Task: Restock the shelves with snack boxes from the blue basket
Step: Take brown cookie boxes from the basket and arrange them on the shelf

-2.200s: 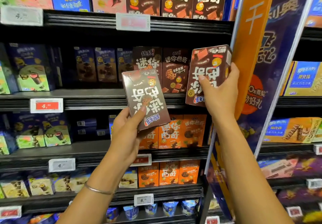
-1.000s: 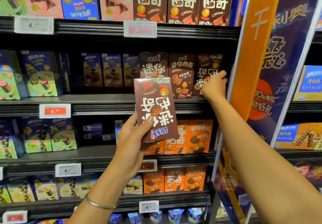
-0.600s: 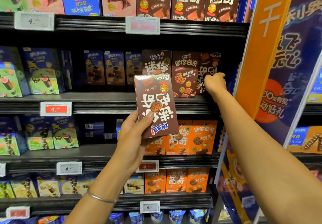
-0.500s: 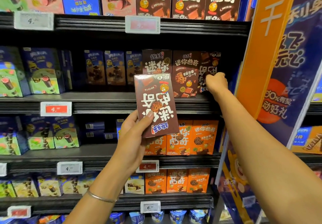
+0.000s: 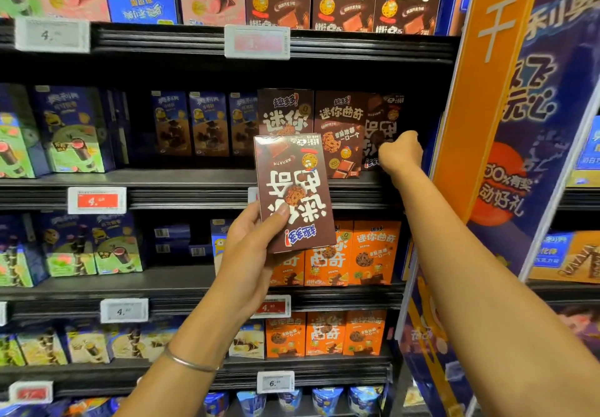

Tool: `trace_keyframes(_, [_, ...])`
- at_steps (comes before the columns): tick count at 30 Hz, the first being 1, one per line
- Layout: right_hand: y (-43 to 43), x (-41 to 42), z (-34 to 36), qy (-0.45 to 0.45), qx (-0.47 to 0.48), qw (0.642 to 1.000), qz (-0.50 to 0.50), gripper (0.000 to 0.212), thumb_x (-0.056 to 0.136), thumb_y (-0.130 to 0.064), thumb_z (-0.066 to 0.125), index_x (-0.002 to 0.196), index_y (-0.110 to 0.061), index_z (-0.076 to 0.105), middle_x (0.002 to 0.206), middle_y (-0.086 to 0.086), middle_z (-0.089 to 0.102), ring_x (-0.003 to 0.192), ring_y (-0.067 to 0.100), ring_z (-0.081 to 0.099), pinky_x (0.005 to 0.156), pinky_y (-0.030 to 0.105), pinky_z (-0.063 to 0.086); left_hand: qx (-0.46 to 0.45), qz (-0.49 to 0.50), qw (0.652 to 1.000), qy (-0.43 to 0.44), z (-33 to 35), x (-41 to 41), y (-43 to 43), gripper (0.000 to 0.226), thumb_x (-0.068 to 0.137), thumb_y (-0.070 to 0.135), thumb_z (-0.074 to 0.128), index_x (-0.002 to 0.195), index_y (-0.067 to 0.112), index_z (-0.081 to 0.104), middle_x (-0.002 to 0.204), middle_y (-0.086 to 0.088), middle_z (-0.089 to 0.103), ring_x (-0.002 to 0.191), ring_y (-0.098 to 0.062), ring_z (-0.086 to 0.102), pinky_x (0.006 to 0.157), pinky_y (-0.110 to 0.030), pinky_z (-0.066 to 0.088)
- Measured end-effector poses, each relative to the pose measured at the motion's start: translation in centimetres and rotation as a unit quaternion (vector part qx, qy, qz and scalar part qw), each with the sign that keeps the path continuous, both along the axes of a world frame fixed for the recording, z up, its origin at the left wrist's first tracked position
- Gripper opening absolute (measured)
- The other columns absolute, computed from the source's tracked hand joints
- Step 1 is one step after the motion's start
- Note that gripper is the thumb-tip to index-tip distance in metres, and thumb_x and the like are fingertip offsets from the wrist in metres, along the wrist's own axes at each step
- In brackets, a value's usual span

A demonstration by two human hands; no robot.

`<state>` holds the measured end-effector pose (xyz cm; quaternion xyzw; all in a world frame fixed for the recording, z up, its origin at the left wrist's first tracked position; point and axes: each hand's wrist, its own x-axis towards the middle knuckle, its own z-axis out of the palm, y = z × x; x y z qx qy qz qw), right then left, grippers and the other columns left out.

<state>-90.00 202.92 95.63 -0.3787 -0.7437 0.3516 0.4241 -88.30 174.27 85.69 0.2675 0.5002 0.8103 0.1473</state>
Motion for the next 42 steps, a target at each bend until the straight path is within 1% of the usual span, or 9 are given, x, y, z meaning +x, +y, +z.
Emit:
trace_keyframes(3, [-2.9,1.9,-0.5,0.122,0.018,0.992,0.024,0.049,0.103,-0.022,0.053,0.148,-0.007,0.038,0.148,0.014,0.047,0.134,0.030,0.048,0.103,0.040,0.045,-0.004,-0.003,1.000,0.004,-0.1,0.1,0.4,0.049,0.086,0.035,0.070,0.131,0.017,0.064,0.120,-0.007,0.077,0.106,-0.020,0.074,0.079,-0.031,0.062])
trace_keyframes(7, [-8.1,5.3,-2.7,0.258,0.029,0.957,0.132,0.030,0.101,-0.033,0.056,0.128,-0.020,0.057,0.120,-0.004,0.062,0.110,0.009,0.061,0.094,0.031,0.051,-0.008,-0.001,1.000,0.004,0.2,0.5,1.2,0.048,0.085,0.036,0.071,0.129,0.017,0.064,0.117,-0.004,0.078,0.103,-0.017,0.075,0.089,-0.041,0.060])
trace_keyframes(12, [-11.6,8.1,-3.5,0.148,-0.088,0.905,0.389,0.030,0.095,-0.043,0.068,0.117,-0.023,0.063,0.113,-0.001,0.074,0.095,0.011,0.075,0.070,0.023,0.059,-0.014,-0.009,1.000,0.027,1.6,0.9,2.3,0.035,0.098,0.022,0.067,0.132,0.013,0.063,0.119,-0.007,0.077,0.104,-0.019,0.076,0.077,-0.028,0.061])
trace_keyframes(19, [-11.2,9.2,-3.0,0.148,-0.079,0.911,0.377,0.035,0.098,-0.029,0.067,0.130,-0.018,0.059,0.118,0.002,0.073,0.101,0.017,0.074,0.086,0.038,0.062,-0.036,0.011,0.998,0.055,2.9,1.0,3.9,0.041,0.099,0.015,0.068,0.139,0.016,0.056,0.121,-0.008,0.076,0.113,-0.025,0.073,0.101,-0.046,0.057])
trace_keyframes(23, [-9.6,9.5,-2.1,0.229,-0.063,0.926,0.293,0.032,0.102,-0.030,0.060,0.130,-0.018,0.056,0.118,0.001,0.071,0.100,0.014,0.074,0.082,0.034,0.062,-0.028,0.073,0.995,0.065,3.5,0.7,4.1,0.072,0.093,0.025,0.076,0.155,0.028,0.038,0.136,0.002,0.063,0.125,-0.011,0.062,0.107,-0.037,0.050])
trace_keyframes(28, [-7.6,9.1,-0.8,0.271,0.060,0.950,0.141,0.038,0.104,-0.025,0.053,0.141,-0.019,0.047,0.121,-0.012,0.061,0.108,-0.005,0.062,0.088,0.023,0.054,-0.028,0.139,0.982,0.126,4.2,-0.3,3.7,0.062,0.095,0.023,0.074,0.150,0.026,0.045,0.137,0.006,0.059,0.122,0.000,0.059,0.100,-0.023,0.052])
trace_keyframes(32, [-7.0,7.7,-0.4,0.243,0.127,0.960,0.058,0.062,0.105,-0.026,0.049,0.159,-0.008,0.023,0.160,0.010,0.034,0.149,0.022,0.030,0.123,0.039,0.026,-0.051,0.205,0.961,0.181,5.1,-1.8,3.7,0.060,0.096,0.021,0.073,0.148,0.026,0.045,0.141,0.005,0.054,0.125,-0.003,0.056,0.098,-0.022,0.048])
trace_keyframes(37, [-7.0,6.0,-1.0,0.201,0.184,0.962,-0.037,0.065,0.105,-0.027,0.046,0.160,-0.007,0.017,0.165,0.015,0.024,0.153,0.030,0.022,0.123,0.046,0.026,-0.072,0.277,0.934,0.213,6.3,-4.2,3.8,0.065,0.096,0.017,0.073,0.151,0.023,0.040,0.152,-0.003,0.043,0.125,-0.004,0.049,0.098,-0.015,0.043])
trace_keyframes(42, [-7.3,4.5,-1.4,0.155,0.200,0.959,-0.126,0.070,0.102,-0.027,0.052,0.160,-0.011,0.016,0.164,0.017,0.026,0.150,0.035,0.028,0.119,0.052,0.032,-0.095,0.291,0.933,0.191,6.8,-5.2,4.3,0.072,0.096,0.020,0.072,0.156,0.022,0.033,0.156,-0.003,0.036,0.126,-0.008,0.042,0.102,-0.025,0.040])
